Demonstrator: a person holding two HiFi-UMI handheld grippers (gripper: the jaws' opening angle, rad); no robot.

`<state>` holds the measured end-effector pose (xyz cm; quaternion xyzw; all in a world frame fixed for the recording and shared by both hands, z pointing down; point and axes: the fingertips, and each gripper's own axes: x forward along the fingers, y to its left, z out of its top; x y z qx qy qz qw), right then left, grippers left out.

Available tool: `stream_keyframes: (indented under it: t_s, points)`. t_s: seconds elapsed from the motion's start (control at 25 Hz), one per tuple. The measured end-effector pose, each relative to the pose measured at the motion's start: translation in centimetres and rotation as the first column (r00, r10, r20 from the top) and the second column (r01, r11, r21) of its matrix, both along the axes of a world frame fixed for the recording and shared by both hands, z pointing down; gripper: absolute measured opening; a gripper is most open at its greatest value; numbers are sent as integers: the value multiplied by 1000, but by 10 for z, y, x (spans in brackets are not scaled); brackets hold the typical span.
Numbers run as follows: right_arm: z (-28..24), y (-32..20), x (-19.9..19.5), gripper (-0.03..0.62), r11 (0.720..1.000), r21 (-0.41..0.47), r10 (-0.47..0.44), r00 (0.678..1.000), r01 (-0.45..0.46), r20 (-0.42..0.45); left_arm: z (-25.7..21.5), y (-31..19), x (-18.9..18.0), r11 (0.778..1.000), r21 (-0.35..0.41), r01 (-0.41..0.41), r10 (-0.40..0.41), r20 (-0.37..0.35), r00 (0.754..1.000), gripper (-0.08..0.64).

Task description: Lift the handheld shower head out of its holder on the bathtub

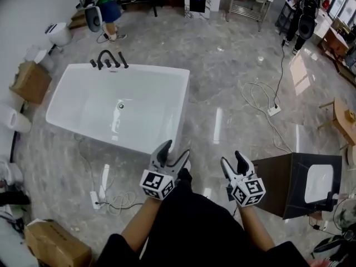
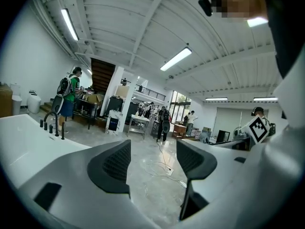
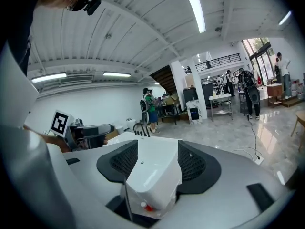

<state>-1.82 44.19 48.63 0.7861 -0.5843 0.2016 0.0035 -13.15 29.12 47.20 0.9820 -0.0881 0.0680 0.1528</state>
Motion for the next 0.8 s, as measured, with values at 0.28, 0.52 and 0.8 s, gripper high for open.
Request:
stream_keyframes:
  t_s: [0.28, 0.52, 0.8]
  points:
    - [3, -64, 45, 230, 999, -54, 9, 1000, -9, 10, -6, -66, 52, 1000, -5, -29, 29, -9, 1000, 276]
    - [10, -119, 66, 230, 995, -97, 3, 999, 1, 42, 10, -116, 83, 997, -57, -49, 48, -13, 999, 276]
    - [4, -200, 87, 230, 993, -115, -33, 999, 35, 21, 17, -187, 101, 997, -69, -46, 44, -29, 999, 276]
